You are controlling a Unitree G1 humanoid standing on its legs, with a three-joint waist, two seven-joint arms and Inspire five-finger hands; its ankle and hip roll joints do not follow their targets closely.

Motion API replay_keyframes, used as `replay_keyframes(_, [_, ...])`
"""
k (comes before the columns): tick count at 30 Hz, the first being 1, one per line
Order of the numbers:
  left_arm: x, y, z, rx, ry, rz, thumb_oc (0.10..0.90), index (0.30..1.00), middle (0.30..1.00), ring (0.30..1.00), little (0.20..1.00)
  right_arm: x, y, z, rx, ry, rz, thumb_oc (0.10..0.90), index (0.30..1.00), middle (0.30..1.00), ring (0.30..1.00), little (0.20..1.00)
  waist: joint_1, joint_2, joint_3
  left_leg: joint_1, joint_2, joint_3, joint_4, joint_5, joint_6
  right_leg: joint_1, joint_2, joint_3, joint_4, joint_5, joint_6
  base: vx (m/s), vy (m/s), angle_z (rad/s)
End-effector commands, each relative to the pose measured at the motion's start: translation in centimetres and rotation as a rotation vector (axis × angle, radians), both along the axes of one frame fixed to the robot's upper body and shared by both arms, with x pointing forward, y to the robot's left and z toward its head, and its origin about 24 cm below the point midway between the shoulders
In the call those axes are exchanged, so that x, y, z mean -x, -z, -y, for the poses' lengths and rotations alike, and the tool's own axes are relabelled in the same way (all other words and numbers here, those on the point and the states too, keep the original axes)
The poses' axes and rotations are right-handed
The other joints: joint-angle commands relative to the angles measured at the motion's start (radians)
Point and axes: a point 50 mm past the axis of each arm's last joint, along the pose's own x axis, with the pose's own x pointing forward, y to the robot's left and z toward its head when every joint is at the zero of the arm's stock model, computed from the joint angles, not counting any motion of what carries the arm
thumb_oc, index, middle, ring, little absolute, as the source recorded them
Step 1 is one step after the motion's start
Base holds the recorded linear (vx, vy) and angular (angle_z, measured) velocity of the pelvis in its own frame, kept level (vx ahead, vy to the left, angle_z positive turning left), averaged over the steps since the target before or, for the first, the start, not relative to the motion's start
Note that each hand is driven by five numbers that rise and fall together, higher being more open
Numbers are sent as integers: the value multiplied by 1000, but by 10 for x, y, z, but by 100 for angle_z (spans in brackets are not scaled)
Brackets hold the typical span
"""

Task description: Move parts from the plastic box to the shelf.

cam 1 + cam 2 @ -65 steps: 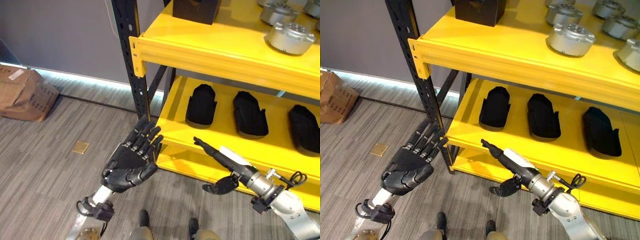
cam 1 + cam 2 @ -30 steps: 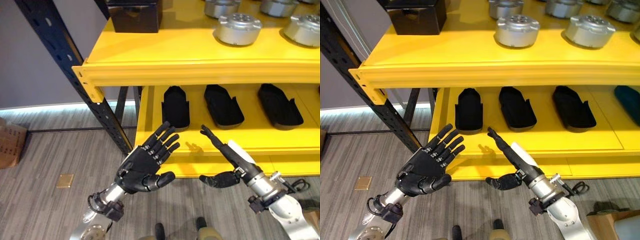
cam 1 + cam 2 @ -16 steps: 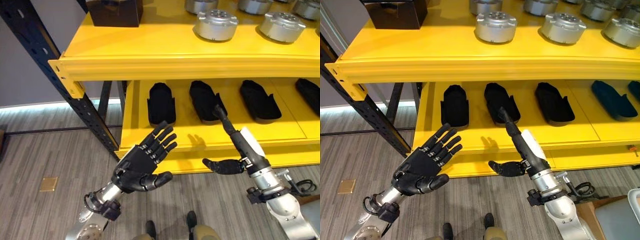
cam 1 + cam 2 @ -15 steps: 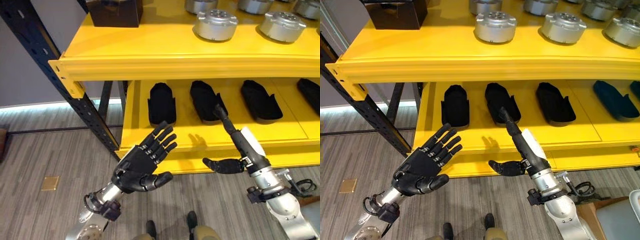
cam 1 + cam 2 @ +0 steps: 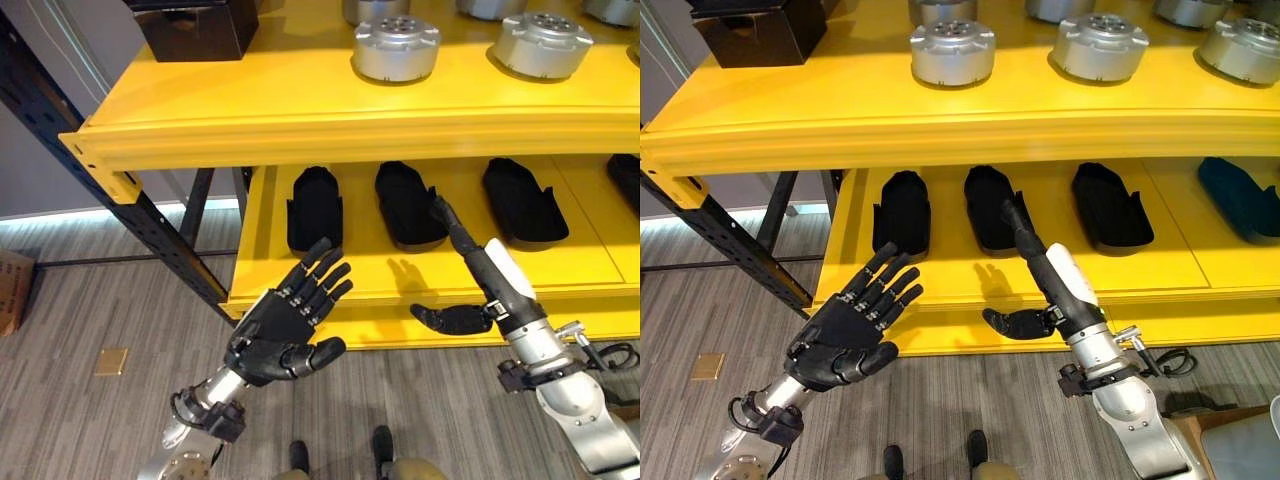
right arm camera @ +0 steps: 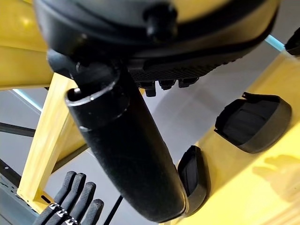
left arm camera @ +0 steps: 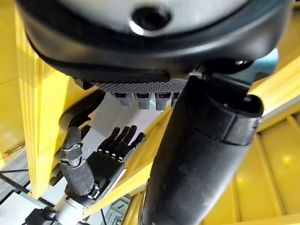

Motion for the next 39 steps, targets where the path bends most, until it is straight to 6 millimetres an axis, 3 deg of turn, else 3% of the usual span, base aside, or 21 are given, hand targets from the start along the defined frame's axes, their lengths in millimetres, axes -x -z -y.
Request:
replay_keyframes(1, [-2,-46,-1,55,0,270,900,1000,1000,1000,1000,6,-48,-16,-105,-96,288,900,1000,1000,1000,1000,18,-38,-38,12,112,-8,37,-3,-17,-10,-109,14,98,-78,65,26,-306,4])
replay_keyframes(3, [-1,-49,-2,45,-27,303,900,1000,1000,1000,1000,6,-48,-16,-116,-97,320,900,1000,1000,1000,1000,29,-31,-39,-15,91,-64,70,12,-17,-8,-91,34,92,-79,48,64,-223,-6])
replay_keyframes(5, [2,-49,-4,50,-41,309,900,1000,1000,1000,1000,6,-48,-16,-124,-102,323,900,1000,1000,1000,1000,33,-30,-42,-26,59,-69,99,-1,-10,-3,-85,43,80,-76,45,58,-85,-11])
replay_keyframes(8, [2,-46,-5,64,-40,287,900,1000,1000,1000,1000,8,-47,-16,-155,-90,321,900,1000,1000,1000,1000,24,-27,-49,-46,-13,-5,164,-47,12,5,-86,31,67,-72,45,43,-42,-18])
replay_keyframes(9, [0,-45,-2,53,-15,292,900,1000,1000,1000,1000,11,-46,-16,-163,-70,333,900,1000,1000,1000,1000,11,-26,-50,-59,-64,59,200,-106,40,6,-93,17,67,-68,50,0,0,0])
replay_keyframes(10, [0,-45,-2,53,-15,292,900,1000,1000,1000,1000,11,-46,-16,-163,-70,333,900,1000,1000,1000,1000,11,-26,-50,-59,-64,59,200,-106,40,6,-93,17,67,-68,50,-18,39,21])
replay_keyframes(11, [0,-46,4,40,16,308,900,1000,1000,1000,1000,12,-44,-18,-170,-54,348,900,1000,1000,1000,1000,-2,-19,-46,-61,-125,107,200,-147,76,-4,-95,9,81,-64,60,-14,83,28])
replay_keyframes(12, [0,-47,7,28,34,318,900,1000,1000,1000,1000,12,-42,-22,-169,-49,357,900,1000,1000,1000,1000,-4,-9,-40,-54,-152,105,179,-149,94,-18,-84,15,115,-71,67,0,123,30])
replay_keyframes(15, [1,-47,11,12,44,323,900,1000,1000,1000,1000,13,-40,-24,-183,-44,355,900,1000,1000,1000,1000,-12,-7,-45,-14,-173,67,107,-130,112,-21,-75,35,117,-67,79,41,101,18])
replay_keyframes(19, [3,-50,12,9,84,340,900,1000,1000,1000,1000,23,-43,-17,-175,-35,370,900,1000,1000,1000,1000,-21,-19,-64,14,-183,51,35,-113,120,-13,-62,47,98,-63,88,56,122,-12])
replay_keyframes(24, [-2,-51,20,-11,112,363,900,1000,1000,1000,1000,18,-46,-12,-193,33,425,900,1000,1000,1000,1000,-16,-25,-46,-24,-170,66,34,-103,137,-94,-45,5,249,-133,79,-83,123,-12])
replay_keyframes(26, [-10,-58,25,-7,128,407,900,1000,1000,1000,1000,13,-48,-15,-192,50,464,900,1000,1000,1000,1000,-6,-34,-5,-57,-152,78,58,-100,138,-140,-97,-7,272,-111,106,-239,-55,-23])
replay_keyframes(28, [-10,-59,28,-16,139,413,900,1000,1000,1000,1000,12,-48,-15,-185,61,457,900,1000,1000,1000,1000,-9,-36,-1,-54,-152,78,59,-100,139,-132,-114,9,252,-91,118,-49,-75,-11])
replay_keyframes(31, [-6,-56,26,-20,170,394,900,1000,1000,1000,1000,17,-50,-11,-103,91,484,900,1000,1000,1000,1000,-22,-36,-14,-32,-149,73,57,-111,136,-95,-184,71,166,-19,156,67,-89,9])
replay_keyframes(35, [-2,-55,26,-6,209,373,900,1000,1000,1000,1000,19,-54,-5,-45,127,486,900,1000,1000,1000,1000,-29,-37,-35,-6,-138,46,37,-123,126,-60,-222,124,91,20,180,67,-156,31])
replay_keyframes(39, [-1,-56,27,0,211,362,900,1000,1000,1000,1000,17,-60,-1,-12,131,491,900,1000,1000,1000,1000,-22,-47,-44,-1,-121,31,33,-126,110,-35,-231,116,43,22,195,5,-179,18])
